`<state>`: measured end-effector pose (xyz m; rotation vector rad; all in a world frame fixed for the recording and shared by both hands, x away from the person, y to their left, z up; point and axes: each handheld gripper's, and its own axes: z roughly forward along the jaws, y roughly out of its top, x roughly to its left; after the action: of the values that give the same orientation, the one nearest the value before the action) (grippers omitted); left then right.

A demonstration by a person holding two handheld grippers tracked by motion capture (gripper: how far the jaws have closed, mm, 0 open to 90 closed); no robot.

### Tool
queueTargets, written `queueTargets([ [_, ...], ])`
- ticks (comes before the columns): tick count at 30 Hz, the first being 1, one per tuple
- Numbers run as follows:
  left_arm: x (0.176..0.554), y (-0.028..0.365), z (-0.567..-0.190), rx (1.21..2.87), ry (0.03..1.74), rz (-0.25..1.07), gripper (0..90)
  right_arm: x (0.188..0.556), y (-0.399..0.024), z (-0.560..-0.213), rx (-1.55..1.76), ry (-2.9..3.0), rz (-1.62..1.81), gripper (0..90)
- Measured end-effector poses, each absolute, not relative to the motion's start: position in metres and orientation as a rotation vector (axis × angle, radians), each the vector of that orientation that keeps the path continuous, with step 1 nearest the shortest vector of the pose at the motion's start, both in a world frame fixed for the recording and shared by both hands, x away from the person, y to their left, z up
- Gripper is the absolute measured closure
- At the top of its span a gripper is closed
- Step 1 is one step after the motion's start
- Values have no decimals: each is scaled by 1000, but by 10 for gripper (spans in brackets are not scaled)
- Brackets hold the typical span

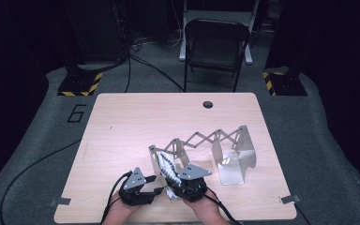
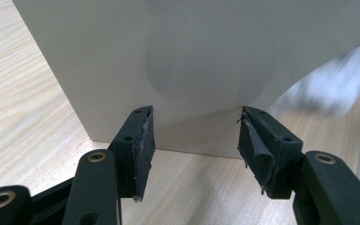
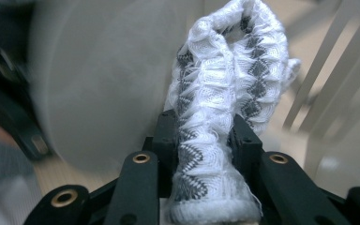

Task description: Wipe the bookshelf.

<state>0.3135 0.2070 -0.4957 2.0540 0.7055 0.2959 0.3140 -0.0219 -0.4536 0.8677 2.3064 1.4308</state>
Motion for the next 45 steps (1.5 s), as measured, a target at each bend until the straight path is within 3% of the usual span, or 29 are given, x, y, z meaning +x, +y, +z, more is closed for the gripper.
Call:
queueTargets([
  [4, 314, 207, -496, 2056, 704, 296, 451, 316, -24, -441, 829, 2273, 1479, 693],
  [12, 314, 207, -496, 2047, 712, 307, 450, 319, -14, -486, 843, 2444, 1258, 692],
  [19, 313, 207, -495, 2057, 703, 298, 451, 319, -12, -430, 762, 2251, 1448, 692],
  [22, 313, 207, -496, 2048, 709, 298, 451, 320, -15, -422, 748, 2240, 1485, 691],
  [30, 314, 207, -496, 2061, 702, 298, 450, 320, -14, -465, 827, 2383, 1362, 692],
  [38, 313, 207, -496, 2063, 703, 294, 451, 313, -21, -403, 743, 2201, 1564, 690],
  [45, 313, 207, -496, 2058, 708, 292, 450, 319, -18, -450, 829, 2346, 1435, 690],
])
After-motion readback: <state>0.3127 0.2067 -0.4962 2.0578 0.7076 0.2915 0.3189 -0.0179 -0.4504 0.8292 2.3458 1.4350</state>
